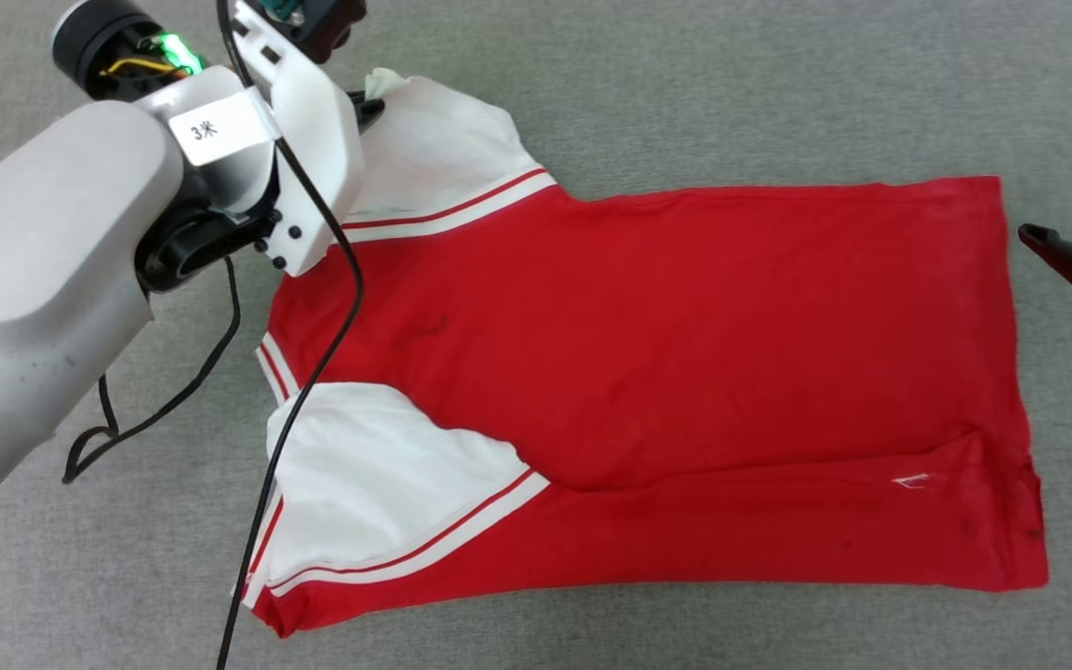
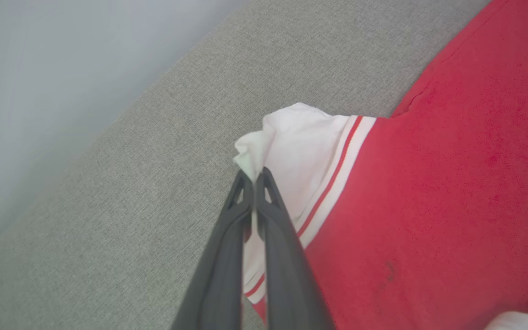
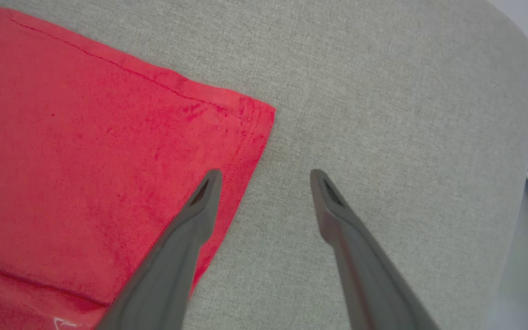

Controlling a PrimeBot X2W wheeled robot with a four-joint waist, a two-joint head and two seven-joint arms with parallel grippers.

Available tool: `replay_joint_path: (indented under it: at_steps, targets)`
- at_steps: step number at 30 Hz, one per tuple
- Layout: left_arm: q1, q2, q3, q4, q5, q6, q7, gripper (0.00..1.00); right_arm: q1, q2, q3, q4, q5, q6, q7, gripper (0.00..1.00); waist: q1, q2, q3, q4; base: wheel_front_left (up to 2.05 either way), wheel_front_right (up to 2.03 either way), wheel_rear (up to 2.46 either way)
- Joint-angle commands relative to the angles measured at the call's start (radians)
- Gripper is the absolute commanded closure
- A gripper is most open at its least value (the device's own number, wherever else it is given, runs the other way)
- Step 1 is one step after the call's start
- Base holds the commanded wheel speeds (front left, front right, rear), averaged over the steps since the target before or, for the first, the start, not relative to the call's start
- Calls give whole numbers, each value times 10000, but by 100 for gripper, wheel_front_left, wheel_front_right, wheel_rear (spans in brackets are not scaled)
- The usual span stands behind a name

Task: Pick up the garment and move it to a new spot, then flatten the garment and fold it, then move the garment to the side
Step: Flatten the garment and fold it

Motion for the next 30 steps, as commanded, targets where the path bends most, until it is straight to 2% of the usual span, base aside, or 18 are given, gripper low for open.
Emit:
replay_joint_path:
  at_steps: [1,10,15,21,22,23,30]
  targets:
    - [-106,-15,-42,-169,91,-3,-97,100,-356,75,120,273,77,-12,248,0,0,0,160,188,0,0,0]
    - [-465,-124,-111,-753,263,-4,-281,100,-1403,628,428,2054,-311,-12,263,0,0,0,740,688,0,0,0]
    - [-537,-87,-119,-909,325,-5,-362,100,-1225,841,1047,2887,-368,-9,384,0,0,0,958,814,0,0,0]
    - [-492,-17,-112,-906,294,-5,-457,100,-913,882,1577,3276,-17,-6,296,0,0,0,1006,811,0,0,0]
    - [-455,2,-121,-890,272,-5,-480,100,-915,848,1604,3303,8,-6,149,70,0,0,992,796,0,0,0]
    - [-414,14,-131,-867,250,-5,-500,100,-975,826,1558,3328,36,-7,-44,100,0,0,963,777,0,0,0]
    - [-81,174,67,-768,-4,50,-883,100,-1459,440,1542,3054,-54,-15,-2020,100,0,0,431,680,0,0,0]
